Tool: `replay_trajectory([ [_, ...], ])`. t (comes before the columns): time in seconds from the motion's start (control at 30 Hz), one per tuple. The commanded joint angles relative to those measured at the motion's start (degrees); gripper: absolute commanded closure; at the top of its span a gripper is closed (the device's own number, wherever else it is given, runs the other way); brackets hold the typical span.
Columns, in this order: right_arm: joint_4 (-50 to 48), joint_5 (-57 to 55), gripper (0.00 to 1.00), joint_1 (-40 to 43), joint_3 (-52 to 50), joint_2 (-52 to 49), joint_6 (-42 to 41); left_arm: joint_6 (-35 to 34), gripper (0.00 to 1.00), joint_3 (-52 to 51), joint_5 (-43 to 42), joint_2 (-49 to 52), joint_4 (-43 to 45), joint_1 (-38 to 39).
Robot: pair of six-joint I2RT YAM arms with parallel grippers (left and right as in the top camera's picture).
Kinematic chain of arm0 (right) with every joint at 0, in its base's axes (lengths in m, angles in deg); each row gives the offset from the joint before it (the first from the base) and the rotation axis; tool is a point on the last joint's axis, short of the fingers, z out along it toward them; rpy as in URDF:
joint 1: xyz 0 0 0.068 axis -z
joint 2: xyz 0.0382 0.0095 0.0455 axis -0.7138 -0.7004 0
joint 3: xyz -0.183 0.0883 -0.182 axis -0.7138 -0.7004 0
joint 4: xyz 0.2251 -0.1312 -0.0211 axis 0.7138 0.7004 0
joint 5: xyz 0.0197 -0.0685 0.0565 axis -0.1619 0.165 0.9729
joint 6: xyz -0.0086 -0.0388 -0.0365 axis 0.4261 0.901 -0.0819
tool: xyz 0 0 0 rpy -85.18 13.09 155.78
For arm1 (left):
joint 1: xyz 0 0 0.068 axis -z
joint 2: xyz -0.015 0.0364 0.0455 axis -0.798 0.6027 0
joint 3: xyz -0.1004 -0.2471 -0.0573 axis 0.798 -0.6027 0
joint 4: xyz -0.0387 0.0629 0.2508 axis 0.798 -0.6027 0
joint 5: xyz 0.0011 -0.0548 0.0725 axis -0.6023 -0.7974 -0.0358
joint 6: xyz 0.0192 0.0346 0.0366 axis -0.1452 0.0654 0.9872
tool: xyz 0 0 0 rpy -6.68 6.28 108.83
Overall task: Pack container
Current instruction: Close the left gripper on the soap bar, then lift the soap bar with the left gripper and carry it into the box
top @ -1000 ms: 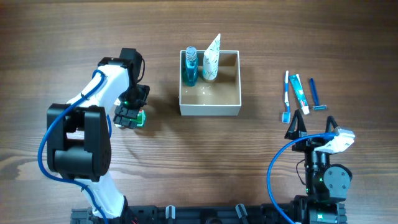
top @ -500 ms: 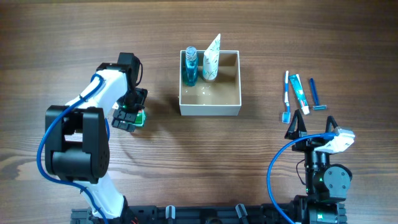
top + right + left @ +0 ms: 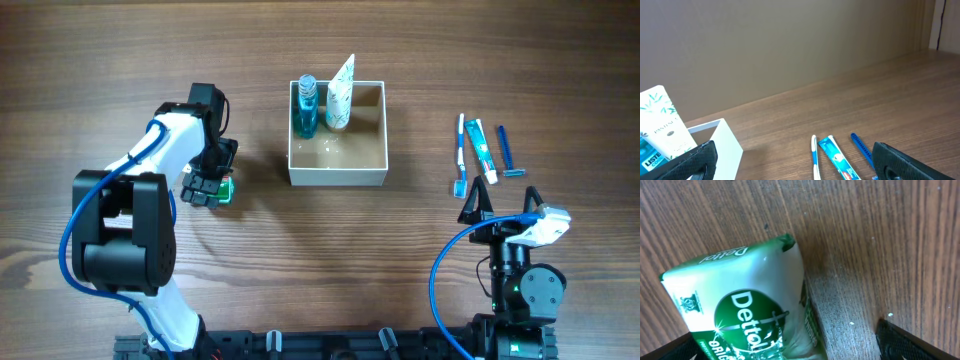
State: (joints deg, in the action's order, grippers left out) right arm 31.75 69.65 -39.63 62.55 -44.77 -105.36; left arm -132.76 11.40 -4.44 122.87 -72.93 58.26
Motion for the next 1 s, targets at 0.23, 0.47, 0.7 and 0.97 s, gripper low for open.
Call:
replay_trajectory([
  [0.23, -0.20, -0.35, 0.00, -0.33, -0.09, -0.02, 0.37, 1.16, 0.27, -1.38, 0.15, 0.76, 1.51, -0.35],
  [0.47, -0.20, -0.35, 0.00, -0.33, -0.09, -0.02, 0.37, 5.09, 0.33, -1.51, 1.51, 0.76, 4.94, -0.35],
  [0.7, -0.17, -0.33, 0.00, -0.33, -0.07, -0.13, 0.35, 7.89, 0.40, -1.49, 1.86, 0.76, 6.05, -0.35],
  [0.97, -0.17, -0.33, 0.00, -0.33, -0.07, -0.13, 0.39, 10.12, 0.53, -1.49, 1.84, 0.76, 5.84, -0.35],
])
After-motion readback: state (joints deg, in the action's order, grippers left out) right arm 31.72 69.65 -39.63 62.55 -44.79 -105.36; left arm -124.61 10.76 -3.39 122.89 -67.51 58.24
